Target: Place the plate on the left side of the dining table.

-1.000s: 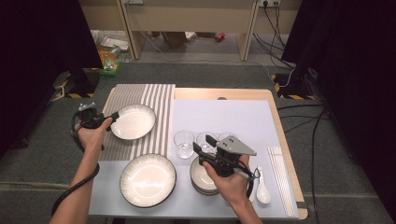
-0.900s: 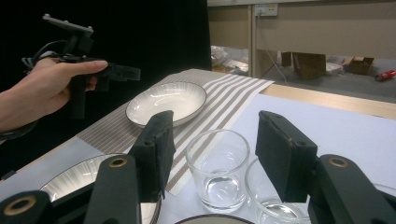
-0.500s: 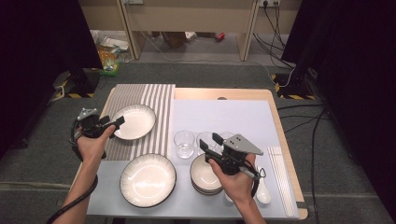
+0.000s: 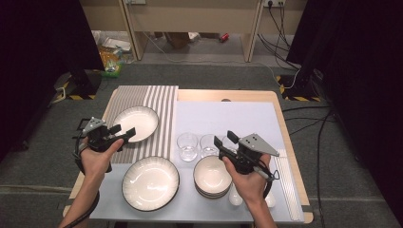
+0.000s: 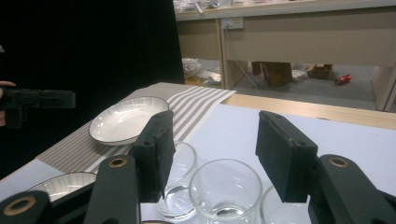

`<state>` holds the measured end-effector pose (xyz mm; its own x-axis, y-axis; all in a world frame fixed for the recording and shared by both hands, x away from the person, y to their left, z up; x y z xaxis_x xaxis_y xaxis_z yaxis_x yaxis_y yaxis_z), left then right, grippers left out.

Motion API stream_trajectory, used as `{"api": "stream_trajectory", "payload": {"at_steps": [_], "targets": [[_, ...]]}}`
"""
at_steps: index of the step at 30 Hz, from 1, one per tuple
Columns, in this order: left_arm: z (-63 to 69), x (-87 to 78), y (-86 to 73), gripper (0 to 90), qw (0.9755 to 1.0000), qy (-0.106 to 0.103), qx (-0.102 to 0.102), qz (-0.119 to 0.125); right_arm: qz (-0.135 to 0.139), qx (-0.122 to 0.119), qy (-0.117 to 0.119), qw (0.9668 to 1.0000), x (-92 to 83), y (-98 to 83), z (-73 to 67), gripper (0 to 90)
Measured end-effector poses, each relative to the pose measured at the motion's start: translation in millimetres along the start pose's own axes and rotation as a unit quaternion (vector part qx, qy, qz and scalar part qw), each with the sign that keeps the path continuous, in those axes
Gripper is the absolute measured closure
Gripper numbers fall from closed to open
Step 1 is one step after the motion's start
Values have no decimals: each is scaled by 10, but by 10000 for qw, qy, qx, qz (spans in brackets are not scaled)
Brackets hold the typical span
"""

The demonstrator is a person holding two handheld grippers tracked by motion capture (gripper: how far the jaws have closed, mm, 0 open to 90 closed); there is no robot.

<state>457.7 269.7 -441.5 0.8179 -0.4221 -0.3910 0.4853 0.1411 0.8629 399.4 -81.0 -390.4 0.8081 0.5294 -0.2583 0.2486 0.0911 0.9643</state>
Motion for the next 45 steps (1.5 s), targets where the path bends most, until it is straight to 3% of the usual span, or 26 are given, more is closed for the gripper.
{"api": "stream_trajectory", "payload": {"at_steps": [3,10,13,21,22,32,45], "targets": [[85,-37,-29,288,9999,-99,56,-6,-28,96,-62,9999,-16,-3,35,470],[297,-96,-124,286,9992,-355,182,-58,11,58,-153,9999,-24,0,116,470],[456,-115,-177,288,9981,-552,259,-85,-3,82,-208,9997,-28,-7,157,470],[714,-144,-240,289,9955,-829,437,-128,-19,116,-298,9995,-32,-25,231,470],[794,-147,-266,289,9943,-939,488,-163,-29,133,-300,9995,-29,-29,235,470],[1115,-169,-374,290,9883,-1357,622,-323,-71,132,-364,9992,-9,-65,285,470],[1443,-104,-480,291,9805,-1727,804,-477,-100,141,-409,9990,-13,-78,317,469]]}}
Point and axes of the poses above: each handheld gripper's, and its own axes: x roughly forward along the jaws, y roughly out of its top, z roughly to its right, the point moved 8 cm from there along x, roughly forward along the jaws, and after that the axes turned 5 degrees about -x, right-handed, at the moved point
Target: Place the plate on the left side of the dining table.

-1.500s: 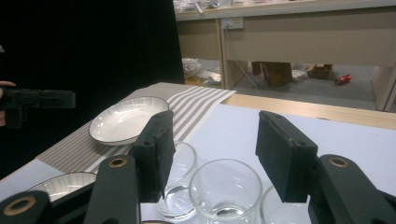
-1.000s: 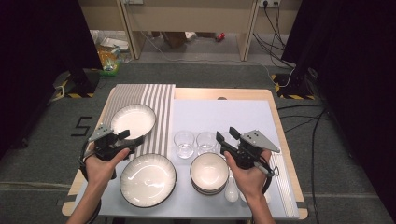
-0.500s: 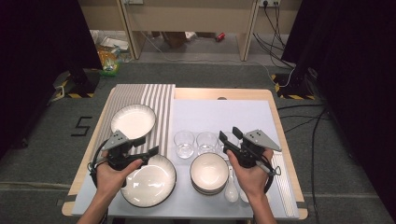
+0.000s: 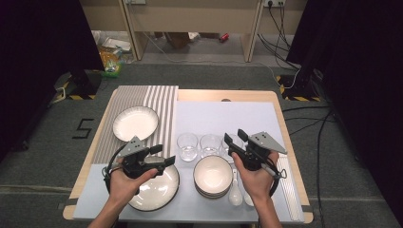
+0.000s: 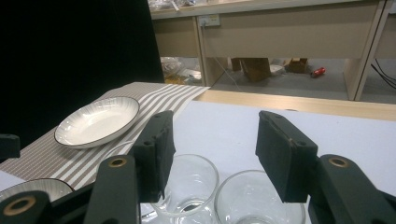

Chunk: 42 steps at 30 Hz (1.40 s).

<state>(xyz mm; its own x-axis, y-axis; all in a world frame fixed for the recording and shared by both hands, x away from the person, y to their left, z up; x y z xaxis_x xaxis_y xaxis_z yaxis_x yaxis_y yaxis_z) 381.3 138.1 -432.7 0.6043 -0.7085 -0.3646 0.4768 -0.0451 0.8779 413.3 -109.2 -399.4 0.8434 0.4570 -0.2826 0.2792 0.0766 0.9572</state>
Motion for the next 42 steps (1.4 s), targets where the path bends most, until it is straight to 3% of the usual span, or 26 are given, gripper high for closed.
{"api": "stream_trajectory", "payload": {"at_steps": [9,28,42], "targets": [[123,116,-19,291,9998,-126,122,-126,12,9,-6,10000,-2,1,8,470],[319,321,37,291,9989,-396,171,-198,13,44,-28,10000,-9,2,27,470],[416,485,74,291,9977,-589,186,-286,35,75,-132,9999,-31,-10,153,470]]}}
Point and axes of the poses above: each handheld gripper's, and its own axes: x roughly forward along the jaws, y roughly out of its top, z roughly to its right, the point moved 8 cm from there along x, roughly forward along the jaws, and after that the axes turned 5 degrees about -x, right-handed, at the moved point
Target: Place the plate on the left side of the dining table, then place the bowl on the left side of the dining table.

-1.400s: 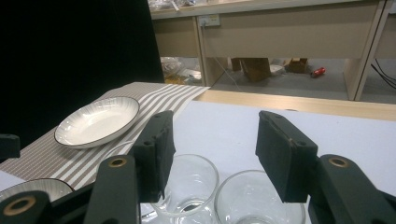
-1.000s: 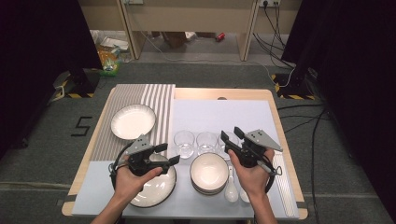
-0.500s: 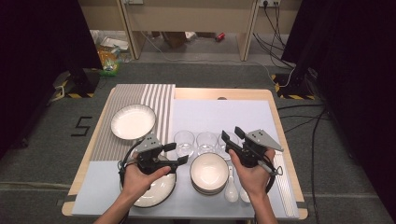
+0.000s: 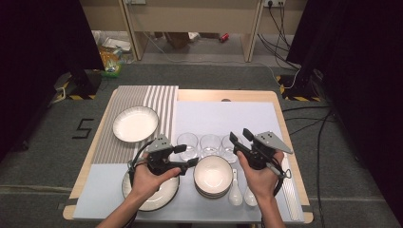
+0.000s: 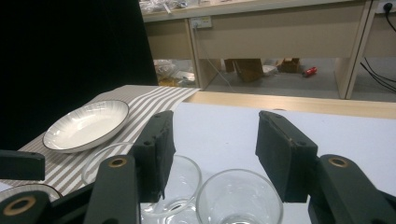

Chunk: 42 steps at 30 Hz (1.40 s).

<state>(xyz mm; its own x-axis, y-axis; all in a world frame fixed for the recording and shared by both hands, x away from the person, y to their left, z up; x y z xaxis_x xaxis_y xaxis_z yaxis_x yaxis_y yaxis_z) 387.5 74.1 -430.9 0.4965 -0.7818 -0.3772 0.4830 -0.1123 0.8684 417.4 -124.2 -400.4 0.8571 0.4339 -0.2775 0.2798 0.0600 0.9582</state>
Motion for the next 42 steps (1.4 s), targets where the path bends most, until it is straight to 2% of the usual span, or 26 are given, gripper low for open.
{"api": "stream_trajectory", "payload": {"at_steps": [2,11,17,21,29,34,42], "targets": [[3,27,-4,291,10000,0,7,-21,-43,83,-31,10000,-9,-18,24,470],[15,72,-8,290,10000,-20,37,-50,18,31,-99,9999,-34,10,69,470],[40,110,-6,291,10000,-65,53,-52,53,120,-128,9998,-67,24,109,470],[44,148,-5,291,9999,-88,97,-81,73,89,-178,9998,-70,34,147,470],[56,209,-22,297,9998,-137,123,-82,40,79,-171,9998,-68,29,123,470],[86,266,-76,327,9995,-140,144,-228,54,61,-158,9998,-74,42,98,470],[109,353,-79,414,9989,-110,293,-352,42,68,-138,9999,-72,38,86,470]]}}
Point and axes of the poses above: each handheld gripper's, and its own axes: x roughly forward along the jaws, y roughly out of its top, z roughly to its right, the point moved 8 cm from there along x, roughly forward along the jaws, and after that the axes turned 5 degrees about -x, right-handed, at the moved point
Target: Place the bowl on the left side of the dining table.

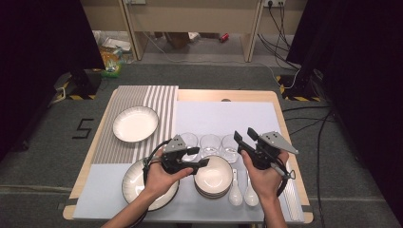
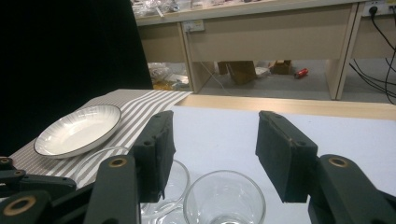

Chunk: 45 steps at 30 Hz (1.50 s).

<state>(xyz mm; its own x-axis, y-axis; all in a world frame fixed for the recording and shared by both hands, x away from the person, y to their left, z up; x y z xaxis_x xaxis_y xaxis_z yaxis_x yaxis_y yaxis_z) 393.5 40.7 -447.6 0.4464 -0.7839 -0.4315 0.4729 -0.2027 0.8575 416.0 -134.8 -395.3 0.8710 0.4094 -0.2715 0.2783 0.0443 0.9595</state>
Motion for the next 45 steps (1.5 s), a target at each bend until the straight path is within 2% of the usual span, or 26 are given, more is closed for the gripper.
{"api": "stream_trajectory", "payload": {"at_steps": [7,10,19,28,36,44,45], "targets": [[21,64,4,488,9999,-47,70,-85,-7,-24,-9,10000,-3,-2,10,470],[19,78,-15,519,9999,-24,60,-144,2,-4,6,10000,-4,-2,9,470],[12,136,-57,604,9993,18,200,-328,-8,-25,-5,10000,-2,-3,8,470],[-5,159,-61,653,9990,20,233,-394,2,-2,13,10000,-6,0,6,470],[10,181,-74,697,9981,36,403,-470,-1,-3,17,10000,-5,-2,2,470],[29,217,-89,749,9970,-49,525,-559,-8,37,31,10000,1,-9,-1,469],[30,218,-91,751,9965,-44,587,-589,-2,27,30,10000,0,-8,1,469]]}}
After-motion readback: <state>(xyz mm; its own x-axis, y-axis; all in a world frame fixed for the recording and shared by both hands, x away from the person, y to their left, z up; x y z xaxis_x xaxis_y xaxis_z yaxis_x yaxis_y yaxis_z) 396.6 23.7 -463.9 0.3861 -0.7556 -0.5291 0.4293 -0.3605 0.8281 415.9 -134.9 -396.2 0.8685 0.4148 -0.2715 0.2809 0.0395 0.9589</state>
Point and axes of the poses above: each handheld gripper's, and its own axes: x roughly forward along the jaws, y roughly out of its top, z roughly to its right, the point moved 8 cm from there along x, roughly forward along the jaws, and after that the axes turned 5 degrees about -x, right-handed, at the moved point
